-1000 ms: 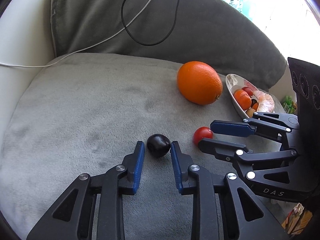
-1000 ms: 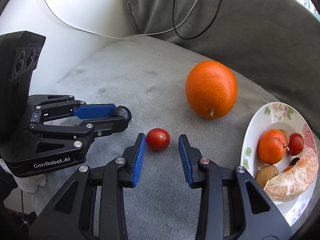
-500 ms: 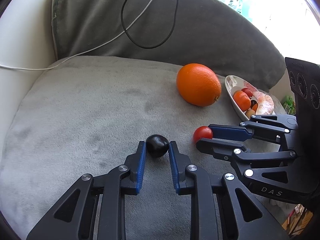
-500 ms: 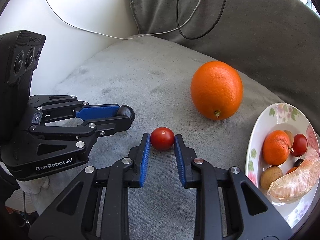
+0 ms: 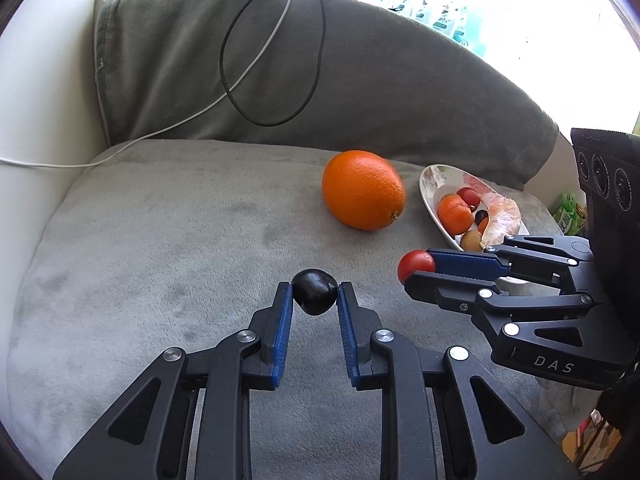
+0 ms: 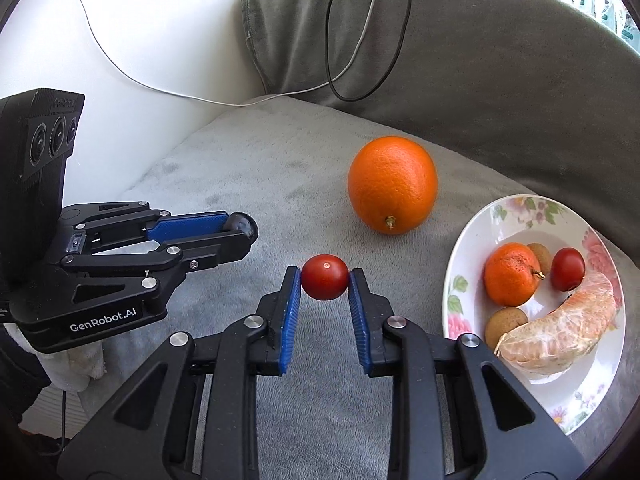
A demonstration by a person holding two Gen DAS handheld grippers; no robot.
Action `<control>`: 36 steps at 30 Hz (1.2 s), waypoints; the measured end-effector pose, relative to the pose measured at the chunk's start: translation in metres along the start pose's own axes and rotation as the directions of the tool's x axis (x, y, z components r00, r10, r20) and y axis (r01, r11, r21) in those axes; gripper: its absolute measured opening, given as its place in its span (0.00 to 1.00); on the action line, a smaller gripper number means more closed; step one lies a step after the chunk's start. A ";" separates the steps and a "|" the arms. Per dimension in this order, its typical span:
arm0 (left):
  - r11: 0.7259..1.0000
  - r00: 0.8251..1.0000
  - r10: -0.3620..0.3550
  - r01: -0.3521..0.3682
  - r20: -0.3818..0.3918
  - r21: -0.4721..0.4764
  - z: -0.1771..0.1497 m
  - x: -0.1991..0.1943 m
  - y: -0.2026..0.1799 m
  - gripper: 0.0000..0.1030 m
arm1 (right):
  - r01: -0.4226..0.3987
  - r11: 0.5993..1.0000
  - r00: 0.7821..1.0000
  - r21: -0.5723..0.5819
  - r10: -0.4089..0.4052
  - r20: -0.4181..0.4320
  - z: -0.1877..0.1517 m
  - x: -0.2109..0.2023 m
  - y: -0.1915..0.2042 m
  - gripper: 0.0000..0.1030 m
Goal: Organize fruits
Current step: 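Carry the plum and cherry tomato toward the white plate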
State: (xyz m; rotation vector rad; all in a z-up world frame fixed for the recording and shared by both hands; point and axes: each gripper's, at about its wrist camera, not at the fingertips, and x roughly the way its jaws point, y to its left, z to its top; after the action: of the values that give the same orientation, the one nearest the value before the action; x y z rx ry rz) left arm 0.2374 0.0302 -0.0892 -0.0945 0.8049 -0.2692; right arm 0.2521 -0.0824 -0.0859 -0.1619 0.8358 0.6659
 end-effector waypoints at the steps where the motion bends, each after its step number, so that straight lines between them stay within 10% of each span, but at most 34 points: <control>1: 1.000 1.000 -0.003 0.003 0.003 0.002 0.000 -0.001 -0.002 0.21 | 0.001 1.000 1.000 0.004 -0.001 0.007 0.000 -0.003 -0.002 0.25; 36: 0.984 0.990 -0.140 0.137 0.021 0.111 0.048 0.033 -0.089 0.21 | 0.151 0.964 0.976 0.221 -0.181 0.121 -0.042 -0.095 -0.114 0.25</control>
State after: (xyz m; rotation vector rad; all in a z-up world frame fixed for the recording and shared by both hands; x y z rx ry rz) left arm 0.2758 -0.0649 -0.0624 -0.0518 0.7547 -0.4422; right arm 0.2483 -0.2342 -0.0587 0.0073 0.7426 0.4222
